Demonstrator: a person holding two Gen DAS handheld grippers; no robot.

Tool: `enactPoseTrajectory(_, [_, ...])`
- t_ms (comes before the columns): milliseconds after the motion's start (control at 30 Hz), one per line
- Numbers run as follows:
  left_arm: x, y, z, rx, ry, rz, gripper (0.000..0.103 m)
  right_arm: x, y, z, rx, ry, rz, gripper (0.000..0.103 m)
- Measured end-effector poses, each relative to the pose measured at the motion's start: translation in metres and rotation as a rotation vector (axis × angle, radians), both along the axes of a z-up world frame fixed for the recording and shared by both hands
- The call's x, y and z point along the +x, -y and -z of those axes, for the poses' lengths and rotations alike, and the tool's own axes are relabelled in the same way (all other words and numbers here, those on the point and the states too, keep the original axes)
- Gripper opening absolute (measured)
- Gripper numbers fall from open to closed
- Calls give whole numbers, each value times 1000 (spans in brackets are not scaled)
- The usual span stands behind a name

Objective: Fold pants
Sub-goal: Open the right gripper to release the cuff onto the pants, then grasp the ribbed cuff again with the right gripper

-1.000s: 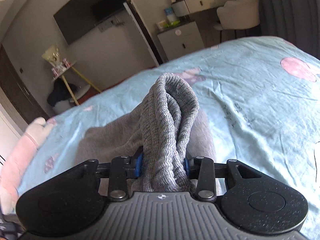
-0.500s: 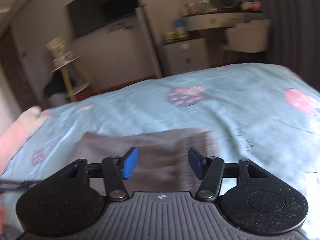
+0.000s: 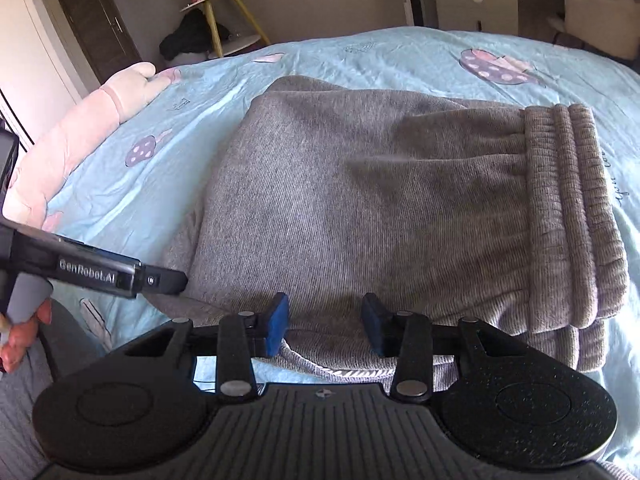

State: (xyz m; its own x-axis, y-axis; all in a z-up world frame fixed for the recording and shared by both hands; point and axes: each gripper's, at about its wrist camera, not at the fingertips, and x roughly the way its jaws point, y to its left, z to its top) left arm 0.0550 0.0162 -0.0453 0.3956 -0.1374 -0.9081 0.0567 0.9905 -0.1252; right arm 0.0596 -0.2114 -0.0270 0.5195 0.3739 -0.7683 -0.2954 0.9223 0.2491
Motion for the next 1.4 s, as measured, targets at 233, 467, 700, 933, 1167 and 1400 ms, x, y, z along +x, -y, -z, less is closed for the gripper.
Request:
enactPoseTrajectory(233, [-9, -12, -26, -76, 162, -82, 85, 21, 19, -33, 55, 71, 114, 41])
enactPoseTrajectory(467, [6, 8, -18, 1, 308, -88, 90, 83, -4, -47, 6, 149, 156, 41])
enactPoseTrajectory(700, [20, 1, 12, 43, 236, -150, 92, 136, -36, 0, -217, 93, 129, 37])
enactPoseTrajectory(933, [23, -9, 18, -15, 214, -198, 97, 147, -41, 4, -285, 157, 174, 35])
enactPoseTrajectory(1167, [19, -17, 9, -100, 249, -212, 94, 76, 39, -52, -65, 212, 264, 74])
enactPoseTrajectory(1400, [52, -14, 9, -340, 160, -36, 94, 33, 156, -23, 214, -14, 408, 82])
